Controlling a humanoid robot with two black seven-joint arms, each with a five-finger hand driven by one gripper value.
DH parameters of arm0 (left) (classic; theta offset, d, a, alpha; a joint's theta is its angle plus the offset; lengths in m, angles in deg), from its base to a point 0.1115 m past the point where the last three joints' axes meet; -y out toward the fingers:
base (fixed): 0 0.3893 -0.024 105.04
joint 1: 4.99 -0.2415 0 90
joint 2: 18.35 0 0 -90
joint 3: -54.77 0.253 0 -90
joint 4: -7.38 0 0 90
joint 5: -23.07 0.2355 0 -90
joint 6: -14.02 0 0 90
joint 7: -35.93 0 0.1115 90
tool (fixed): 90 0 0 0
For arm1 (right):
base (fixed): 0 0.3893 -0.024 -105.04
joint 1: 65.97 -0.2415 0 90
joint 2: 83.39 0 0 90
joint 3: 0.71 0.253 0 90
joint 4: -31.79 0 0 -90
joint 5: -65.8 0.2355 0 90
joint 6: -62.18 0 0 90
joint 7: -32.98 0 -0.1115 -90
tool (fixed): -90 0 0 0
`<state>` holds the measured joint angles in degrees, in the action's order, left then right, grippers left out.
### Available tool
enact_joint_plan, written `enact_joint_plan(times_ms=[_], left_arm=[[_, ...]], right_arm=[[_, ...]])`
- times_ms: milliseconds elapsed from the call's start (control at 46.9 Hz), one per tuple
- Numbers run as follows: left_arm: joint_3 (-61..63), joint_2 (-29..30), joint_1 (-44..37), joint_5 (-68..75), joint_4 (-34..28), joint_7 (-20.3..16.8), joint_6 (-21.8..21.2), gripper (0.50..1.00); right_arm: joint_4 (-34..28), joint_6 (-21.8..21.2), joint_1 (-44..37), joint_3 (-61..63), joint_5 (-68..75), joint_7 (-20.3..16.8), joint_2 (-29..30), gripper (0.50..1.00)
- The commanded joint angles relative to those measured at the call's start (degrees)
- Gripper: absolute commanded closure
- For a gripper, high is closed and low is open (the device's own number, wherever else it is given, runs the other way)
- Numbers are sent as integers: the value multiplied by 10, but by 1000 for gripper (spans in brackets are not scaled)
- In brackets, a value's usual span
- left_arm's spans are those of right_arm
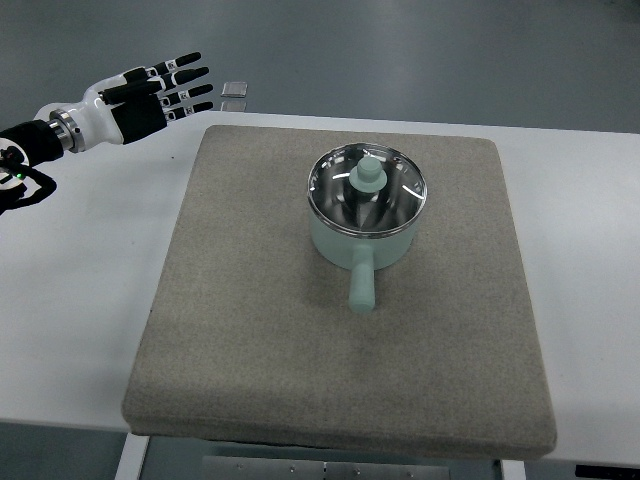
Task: Place lid left of pot with left hand
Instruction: 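Move the left hand forward toward the pot on the pad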
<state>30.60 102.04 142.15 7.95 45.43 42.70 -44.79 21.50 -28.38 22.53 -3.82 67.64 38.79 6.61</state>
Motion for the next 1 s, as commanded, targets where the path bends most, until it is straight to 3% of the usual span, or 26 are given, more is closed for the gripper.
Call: enact_joint_plan(times_ms=[0,597,768,981], left_arm=[[0,-2,1,0,-3,1,0,506],[10,-18,31,8,-3,-1,8,506],[27,-19,60,109,-3,-9,10,506],[25,-17,92,274,0,-54,15,506]], right_arm=[[0,-1,0,0,0,0,0,576],[0,-1,0,-1,-1,0,0,576],[0,-1,0,0,0,0,0,576],[0,-1,0,0,0,0,0,576]])
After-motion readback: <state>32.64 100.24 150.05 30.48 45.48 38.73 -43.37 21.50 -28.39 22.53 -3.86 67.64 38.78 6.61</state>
